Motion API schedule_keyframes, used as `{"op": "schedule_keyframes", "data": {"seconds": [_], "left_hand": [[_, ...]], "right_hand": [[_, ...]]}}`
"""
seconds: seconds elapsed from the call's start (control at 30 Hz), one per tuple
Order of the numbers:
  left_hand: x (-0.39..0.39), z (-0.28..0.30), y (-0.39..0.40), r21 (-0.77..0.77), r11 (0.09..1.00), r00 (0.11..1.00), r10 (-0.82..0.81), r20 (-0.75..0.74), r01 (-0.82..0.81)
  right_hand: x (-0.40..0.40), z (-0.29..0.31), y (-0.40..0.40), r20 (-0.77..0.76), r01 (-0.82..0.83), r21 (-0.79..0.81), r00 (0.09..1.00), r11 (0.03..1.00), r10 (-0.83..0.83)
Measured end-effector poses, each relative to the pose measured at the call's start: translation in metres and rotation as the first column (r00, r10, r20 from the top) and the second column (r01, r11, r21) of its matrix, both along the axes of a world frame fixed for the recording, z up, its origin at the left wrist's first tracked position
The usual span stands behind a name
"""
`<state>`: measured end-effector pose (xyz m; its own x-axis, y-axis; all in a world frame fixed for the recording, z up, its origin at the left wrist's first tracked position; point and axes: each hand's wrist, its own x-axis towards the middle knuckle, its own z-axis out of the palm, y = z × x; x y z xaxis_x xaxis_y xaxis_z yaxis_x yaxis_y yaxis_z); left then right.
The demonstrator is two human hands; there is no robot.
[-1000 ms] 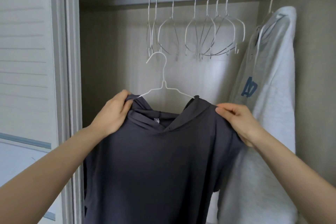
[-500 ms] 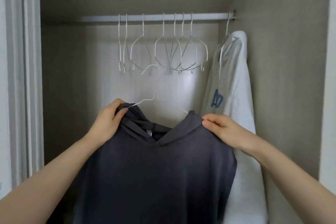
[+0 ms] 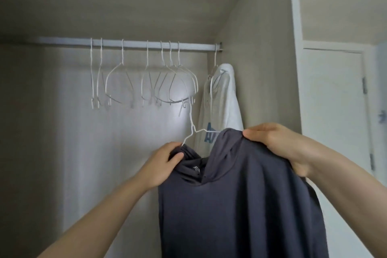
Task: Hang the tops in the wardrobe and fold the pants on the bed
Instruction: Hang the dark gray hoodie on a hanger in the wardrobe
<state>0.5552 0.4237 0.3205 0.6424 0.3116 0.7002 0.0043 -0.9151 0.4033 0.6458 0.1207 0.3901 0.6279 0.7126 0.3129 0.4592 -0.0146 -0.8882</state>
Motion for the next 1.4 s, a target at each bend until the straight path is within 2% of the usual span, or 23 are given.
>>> {"op": "schedule_keyframes", "data": {"seconds": [0.13,0.3,0.53,0.73,0.83,1.07,1.23,1.33,1.4], "left_hand": [[0.022,-0.001,-0.011,-0.046,0.994,0.990,-0.102,-0.094,0.098],[0.037,0.006,-0.025,-0.074,0.984,0.969,-0.174,-0.177,0.163],[0.038,0.033,-0.049,-0.108,0.966,0.955,-0.248,-0.160,0.233],[0.027,0.052,-0.065,-0.078,0.967,0.957,-0.251,-0.145,0.241],[0.024,0.054,-0.073,-0.032,0.972,0.956,-0.234,-0.174,0.232],[0.017,0.051,-0.081,-0.028,0.975,0.957,-0.220,-0.190,0.218],[0.023,0.057,-0.101,-0.085,0.964,0.959,-0.260,-0.117,0.251],[0.032,0.065,-0.117,-0.086,0.974,0.974,-0.216,-0.072,0.210],[0.039,0.075,-0.125,-0.157,0.959,0.969,-0.245,-0.028,0.237]], "right_hand": [[0.003,0.006,-0.020,0.063,0.098,-0.041,0.993,0.994,-0.095],[0.005,0.018,-0.026,0.016,0.245,0.000,0.969,0.969,-0.245],[0.007,0.050,0.017,0.061,0.345,0.128,0.933,0.930,-0.355],[0.016,0.085,0.063,0.255,0.350,0.168,0.888,0.922,-0.384],[0.021,0.095,0.075,0.289,0.323,0.156,0.889,0.933,-0.356],[0.027,0.099,0.080,0.282,0.264,0.192,0.908,0.945,-0.311],[0.024,0.102,0.082,0.259,0.294,0.274,0.895,0.916,-0.364],[0.018,0.115,0.087,0.194,0.274,0.320,0.918,0.907,-0.346],[0.013,0.127,0.092,0.126,0.256,0.338,0.941,0.906,-0.313]]}}
